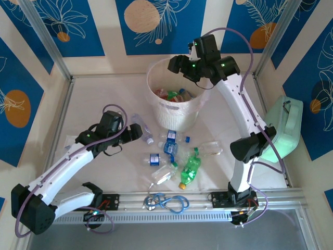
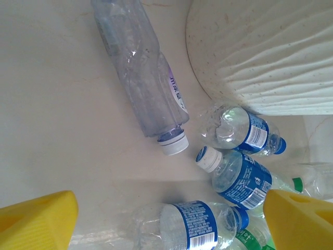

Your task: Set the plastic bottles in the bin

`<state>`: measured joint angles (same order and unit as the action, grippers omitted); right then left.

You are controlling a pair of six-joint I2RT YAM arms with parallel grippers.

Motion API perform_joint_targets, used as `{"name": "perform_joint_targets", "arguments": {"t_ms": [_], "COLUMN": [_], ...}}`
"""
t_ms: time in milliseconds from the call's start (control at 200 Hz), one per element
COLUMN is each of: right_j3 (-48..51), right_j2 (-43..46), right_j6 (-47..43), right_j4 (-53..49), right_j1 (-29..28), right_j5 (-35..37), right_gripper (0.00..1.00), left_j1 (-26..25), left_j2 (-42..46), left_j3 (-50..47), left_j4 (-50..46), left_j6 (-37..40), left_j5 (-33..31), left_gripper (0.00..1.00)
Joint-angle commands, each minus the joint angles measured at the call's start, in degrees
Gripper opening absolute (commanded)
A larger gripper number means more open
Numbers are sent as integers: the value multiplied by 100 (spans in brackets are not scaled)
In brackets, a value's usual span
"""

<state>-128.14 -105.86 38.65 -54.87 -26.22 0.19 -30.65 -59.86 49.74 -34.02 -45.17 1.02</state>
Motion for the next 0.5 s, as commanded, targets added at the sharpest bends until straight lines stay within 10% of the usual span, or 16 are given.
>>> {"name": "perform_joint_targets", "arguments": {"t_ms": [0, 495], "right_j3": [429, 2566], "right_j2": [662, 1878], "right_j6": [-346, -904], "right_j4": [206, 1972], "right_j1": [-369, -2429], "right_j5": [-48, 100], "right_gripper": [70, 71], "left_j1": [-28, -4], "left_j2": [27, -90], "left_j3": [251, 786], "left_j4": [-375, -1338], "left_j6": [10, 122], "left_j5": [-260, -872], "left_gripper": [92, 94]}}
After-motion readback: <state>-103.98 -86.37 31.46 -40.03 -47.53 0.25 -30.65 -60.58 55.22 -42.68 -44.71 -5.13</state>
